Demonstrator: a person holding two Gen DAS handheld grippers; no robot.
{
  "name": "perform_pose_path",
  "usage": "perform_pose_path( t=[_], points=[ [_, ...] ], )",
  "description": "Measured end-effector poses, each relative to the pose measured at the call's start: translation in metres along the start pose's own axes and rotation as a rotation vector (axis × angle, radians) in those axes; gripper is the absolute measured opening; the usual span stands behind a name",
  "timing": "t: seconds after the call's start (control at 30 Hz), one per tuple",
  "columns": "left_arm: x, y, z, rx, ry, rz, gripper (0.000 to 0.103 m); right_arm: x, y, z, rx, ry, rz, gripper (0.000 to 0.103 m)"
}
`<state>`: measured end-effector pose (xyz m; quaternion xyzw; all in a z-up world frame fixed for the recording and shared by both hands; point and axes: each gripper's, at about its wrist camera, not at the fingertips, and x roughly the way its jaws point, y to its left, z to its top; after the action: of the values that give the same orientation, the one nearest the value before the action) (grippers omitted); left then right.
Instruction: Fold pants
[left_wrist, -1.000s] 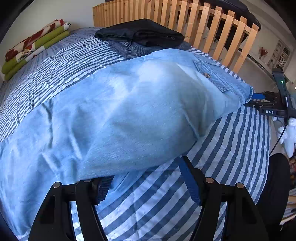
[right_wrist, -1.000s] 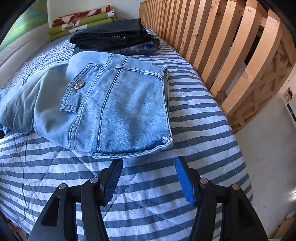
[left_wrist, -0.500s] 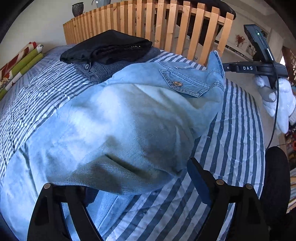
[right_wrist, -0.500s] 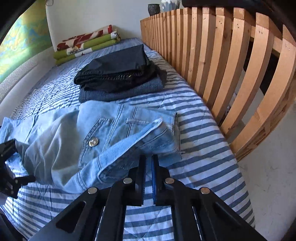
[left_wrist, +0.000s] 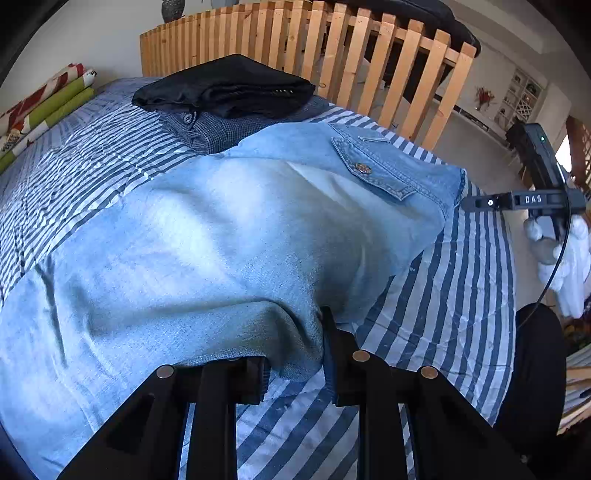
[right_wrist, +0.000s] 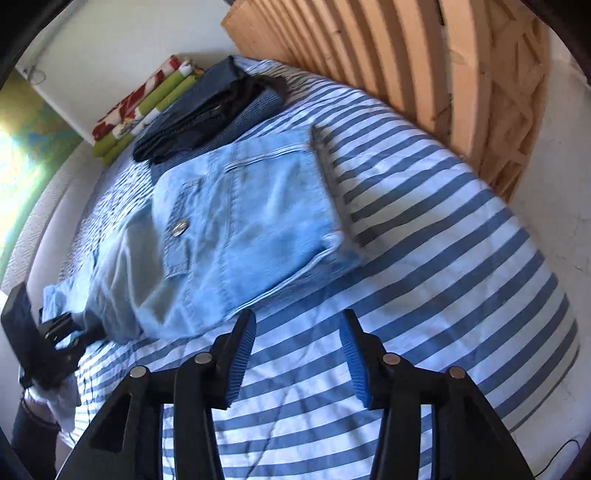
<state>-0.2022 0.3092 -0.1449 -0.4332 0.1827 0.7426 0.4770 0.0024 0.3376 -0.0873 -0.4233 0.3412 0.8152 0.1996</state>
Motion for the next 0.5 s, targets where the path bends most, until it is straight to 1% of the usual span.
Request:
perform_pose_path(
  t=[0.07, 0.13, 0.17, 0.23, 0.27, 0.3, 0.33, 0.4, 0.43, 0.47, 0.5],
  points=[
    [-0.004, 0.001, 0.001, -0.001, -0.005, 0.002, 0.020, 0.010, 0.014, 0.000, -0.026, 0.018, 0.021, 0.053],
    [-0.006, 0.001, 0.003, 0.004, -0.006, 0.011, 0.020, 0.022, 0.025, 0.003, -0.029, 0.031, 0.034, 0.053],
    [-0.006, 0.001, 0.004, 0.003, -0.004, 0.012, 0.019, 0.029, 0.029, 0.006, -0.013, 0.031, 0.037, 0.053],
    [-0.009, 0.002, 0.005, -0.004, 0.000, 0.013, 0.017, 0.039, 0.030, 0.014, 0.061, 0.002, 0.054, 0.055],
    [-0.012, 0.003, 0.006, -0.012, 0.001, 0.009, 0.017, 0.041, 0.030, 0.017, 0.107, -0.012, 0.073, 0.050],
    [-0.016, 0.004, 0.007, -0.026, 0.002, -0.003, 0.016, 0.043, 0.031, 0.022, 0.133, -0.009, 0.083, 0.031],
    [-0.021, 0.006, 0.009, -0.037, -0.004, -0.014, 0.015, 0.043, 0.035, 0.026, 0.140, 0.005, 0.073, 0.023],
    [-0.038, 0.010, 0.012, -0.070, -0.016, -0.059, 0.014, 0.030, 0.049, 0.032, 0.104, 0.019, 0.021, 0.013],
    [-0.047, 0.015, 0.014, -0.101, -0.023, -0.094, 0.014, 0.018, 0.053, 0.036, 0.091, 0.015, 0.024, 0.012],
    [-0.055, 0.020, 0.016, -0.134, -0.032, -0.126, 0.015, 0.000, 0.055, 0.041, 0.088, -0.004, 0.045, 0.011],
    [-0.064, 0.028, 0.019, -0.181, -0.051, -0.162, 0.022, -0.019, 0.056, 0.046, 0.090, -0.030, 0.064, 0.010]
  ],
)
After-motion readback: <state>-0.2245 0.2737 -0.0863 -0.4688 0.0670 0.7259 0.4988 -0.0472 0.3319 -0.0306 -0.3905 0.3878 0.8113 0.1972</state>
